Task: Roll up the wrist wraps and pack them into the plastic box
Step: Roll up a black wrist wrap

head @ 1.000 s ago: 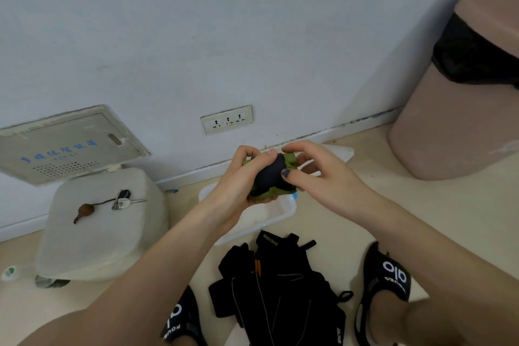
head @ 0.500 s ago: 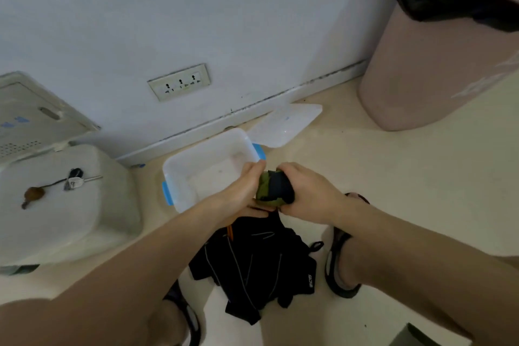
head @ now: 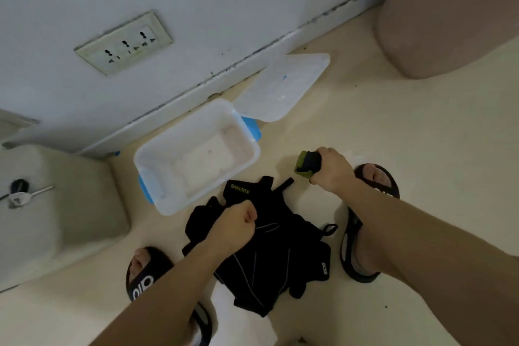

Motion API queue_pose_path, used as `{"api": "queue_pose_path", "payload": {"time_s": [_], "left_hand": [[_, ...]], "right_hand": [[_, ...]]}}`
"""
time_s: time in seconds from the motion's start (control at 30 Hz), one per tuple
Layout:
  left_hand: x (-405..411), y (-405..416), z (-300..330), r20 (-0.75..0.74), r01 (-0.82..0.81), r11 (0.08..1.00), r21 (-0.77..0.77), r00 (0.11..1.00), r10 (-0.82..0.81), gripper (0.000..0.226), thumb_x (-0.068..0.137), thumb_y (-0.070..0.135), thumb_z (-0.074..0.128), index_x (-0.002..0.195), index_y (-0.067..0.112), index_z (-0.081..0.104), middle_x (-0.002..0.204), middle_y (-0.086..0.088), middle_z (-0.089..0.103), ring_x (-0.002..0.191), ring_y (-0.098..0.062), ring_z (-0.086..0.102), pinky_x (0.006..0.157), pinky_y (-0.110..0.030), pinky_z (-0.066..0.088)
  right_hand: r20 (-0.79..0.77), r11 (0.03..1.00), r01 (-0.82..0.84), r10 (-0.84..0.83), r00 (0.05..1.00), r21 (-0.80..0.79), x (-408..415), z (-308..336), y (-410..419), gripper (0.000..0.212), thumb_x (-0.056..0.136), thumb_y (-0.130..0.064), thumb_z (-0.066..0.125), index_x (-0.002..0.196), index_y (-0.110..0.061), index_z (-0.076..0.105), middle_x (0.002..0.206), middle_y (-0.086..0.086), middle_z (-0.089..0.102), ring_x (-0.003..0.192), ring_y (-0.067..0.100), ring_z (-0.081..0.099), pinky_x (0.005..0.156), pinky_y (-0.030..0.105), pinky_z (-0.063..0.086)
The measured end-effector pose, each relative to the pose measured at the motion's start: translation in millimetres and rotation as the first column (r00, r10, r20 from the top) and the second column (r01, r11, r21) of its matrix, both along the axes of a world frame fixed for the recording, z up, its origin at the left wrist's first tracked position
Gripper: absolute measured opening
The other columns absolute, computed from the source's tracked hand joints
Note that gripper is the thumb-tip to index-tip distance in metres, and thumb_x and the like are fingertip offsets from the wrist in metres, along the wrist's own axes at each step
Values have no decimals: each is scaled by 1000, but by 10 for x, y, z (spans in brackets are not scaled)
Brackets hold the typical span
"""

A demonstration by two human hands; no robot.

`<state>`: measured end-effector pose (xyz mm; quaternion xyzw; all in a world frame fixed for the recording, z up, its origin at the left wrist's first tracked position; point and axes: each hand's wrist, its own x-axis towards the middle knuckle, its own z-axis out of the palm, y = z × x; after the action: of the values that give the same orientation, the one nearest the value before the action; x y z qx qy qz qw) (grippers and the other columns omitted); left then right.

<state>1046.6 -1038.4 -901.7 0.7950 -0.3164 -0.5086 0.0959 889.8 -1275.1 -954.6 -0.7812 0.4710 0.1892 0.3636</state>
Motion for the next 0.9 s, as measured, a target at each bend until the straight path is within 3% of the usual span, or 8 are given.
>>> {"api": "queue_pose_path", "payload": {"time_s": [0.13, 0.33, 0.47, 0.57, 0.63, 0.73, 0.8, 0.9], "left_hand": [[-44, 128, -219, -8, 155, 988, 5, 988, -155, 16, 92, 10, 61, 108, 12, 60, 104, -2, 58, 97, -19, 59, 90, -37, 53], [-24, 181, -300, -6, 139, 989, -50, 990, -140, 19, 93, 9, 61, 112, 13, 60, 107, 0, 56, 98, -18, 59, 91, -33, 53], [-45, 308, -203, 20, 97, 991, -90, 995, -96, 22, 92, -1, 54, 105, 15, 62, 101, 0, 59, 96, -18, 60, 91, -33, 53], [-93, 446, -94, 32, 32, 995, -89, 999, -30, 23, 94, 0, 51, 98, 21, 58, 93, 2, 59, 92, -18, 59, 85, -26, 52], [-137, 562, -23, 24, -31, 997, -67, 999, 33, 19, 96, 2, 51, 99, 20, 57, 91, 1, 59, 84, -13, 57, 74, -19, 47], [-253, 771, 73, -21, -111, 994, -3, 994, 111, 16, 97, 6, 51, 108, 17, 56, 93, 2, 59, 79, -7, 53, 65, -12, 41], [-364, 919, 119, -57, -145, 989, 22, 988, 146, 25, 97, 7, 53, 120, 15, 56, 102, 2, 59, 89, -10, 56, 70, -12, 42], [-524, 1124, 203, -90, -211, 977, 18, 973, 211, 38, 96, 4, 53, 133, 13, 54, 117, 0, 58, 107, -16, 58, 83, -17, 45]], "right_hand": [[-97, 999, -10, 6, 995, -38, 63, -282, 46, 53, 89, -13, 71, 136, -8, 47, 130, 16, 53, 116, 37, 54, 93, 44, 51], [-222, 992, -59, 34, 974, -111, 19, -241, 150, 72, 95, -18, 66, 153, -7, 24, 137, 18, 44, 122, 38, 49, 93, 46, 49], [-88, 966, 62, -86, 992, -249, 8, 49, 565, 50, 97, -21, 62, 139, -5, 40, 129, 18, 49, 112, 36, 54, 84, 45, 51], [-33, 977, 211, -212, 977, -33, 6, 312, 1044, 20, 100, -28, 55, 107, -8, 55, 103, 11, 60, 95, 32, 61, 73, 36, 47], [-47, 964, 257, -254, 966, 66, -55, 420, 1417, 23, 100, -30, 55, 90, -9, 53, 93, 9, 61, 88, 28, 62, 72, 34, 50], [-53, 902, 378, -375, 925, 210, -208, 461, 1966, 30, 96, -32, 64, 108, -8, 51, 102, 9, 64, 97, 28, 65, 75, 34, 53], [-69, 839, 437, -440, 895, 323, -287, 440, 2248, 44, 94, -28, 70, 124, -6, 47, 115, 13, 66, 106, 30, 66, 82, 36, 55], [-47, 758, 533, -559, 828, 375, -328, 422, 2441, 45, 90, -16, 74, 126, -6, 49, 119, 14, 66, 110, 31, 65, 93, 40, 55]]}}
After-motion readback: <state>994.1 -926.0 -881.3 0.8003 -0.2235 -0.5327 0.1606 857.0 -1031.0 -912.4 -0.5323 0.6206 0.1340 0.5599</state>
